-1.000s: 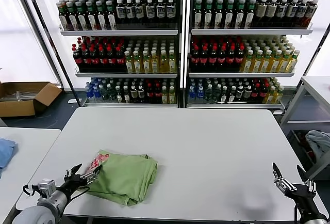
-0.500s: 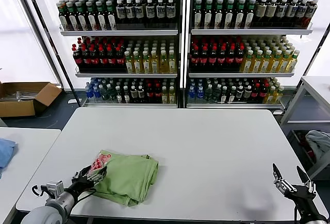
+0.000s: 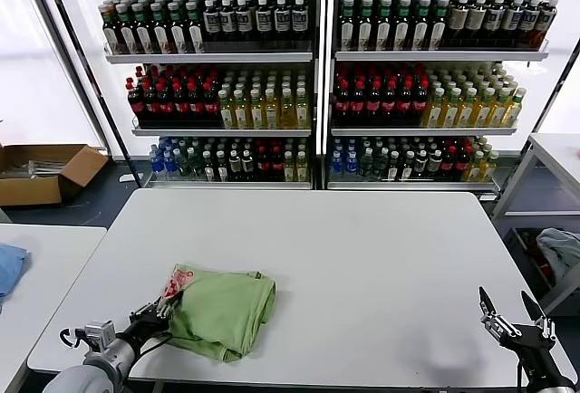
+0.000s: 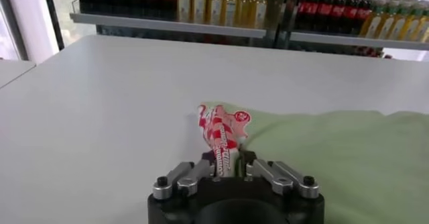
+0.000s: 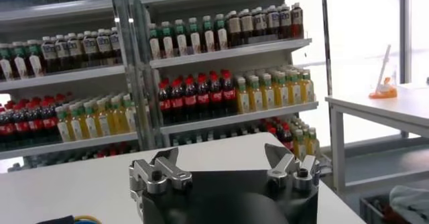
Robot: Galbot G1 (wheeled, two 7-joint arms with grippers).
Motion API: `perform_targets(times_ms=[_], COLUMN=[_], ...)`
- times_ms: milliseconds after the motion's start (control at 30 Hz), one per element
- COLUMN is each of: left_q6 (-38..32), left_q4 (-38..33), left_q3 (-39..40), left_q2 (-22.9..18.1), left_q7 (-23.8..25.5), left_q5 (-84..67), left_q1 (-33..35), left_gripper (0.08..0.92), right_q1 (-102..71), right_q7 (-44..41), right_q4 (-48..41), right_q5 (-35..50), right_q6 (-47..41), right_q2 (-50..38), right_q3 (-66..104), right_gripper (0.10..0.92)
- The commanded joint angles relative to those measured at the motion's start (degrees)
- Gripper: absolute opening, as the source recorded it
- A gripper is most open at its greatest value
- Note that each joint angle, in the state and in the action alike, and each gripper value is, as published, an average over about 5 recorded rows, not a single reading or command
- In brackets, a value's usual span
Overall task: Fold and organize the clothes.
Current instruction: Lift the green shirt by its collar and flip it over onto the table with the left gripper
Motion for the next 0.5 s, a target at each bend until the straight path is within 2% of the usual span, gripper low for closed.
perform_targets(times_ms=[33,133,500], left_q6=[0.28,0.75,1.81], left_q4=[-1.21,-1.48,5.79], left_q3=[-3.54,-8.2,-31.98], left_q2=[0.52,3.05,16.64], left_q7=[-0.2,0.28,2.41], left_q5=[-3.1,-6.02,-10.18], left_q1=[0.63,1.6,0.82], left_gripper=[0.196,0.148,0.145], right_q1=[-0.04,-0.07,1.97], right_q7=[-0.01,-0.03,0.06], right_q4=[-0.07,-0.11,-0.74], right_q5=[0.03,0.1,0.34], right_q6=[0.04,0.06,-0.47], right_q2=[0.03,-0.04,-0.93], right_q3=[0.2,0.33,0.03], right_gripper=[0.823,0.823,0.823])
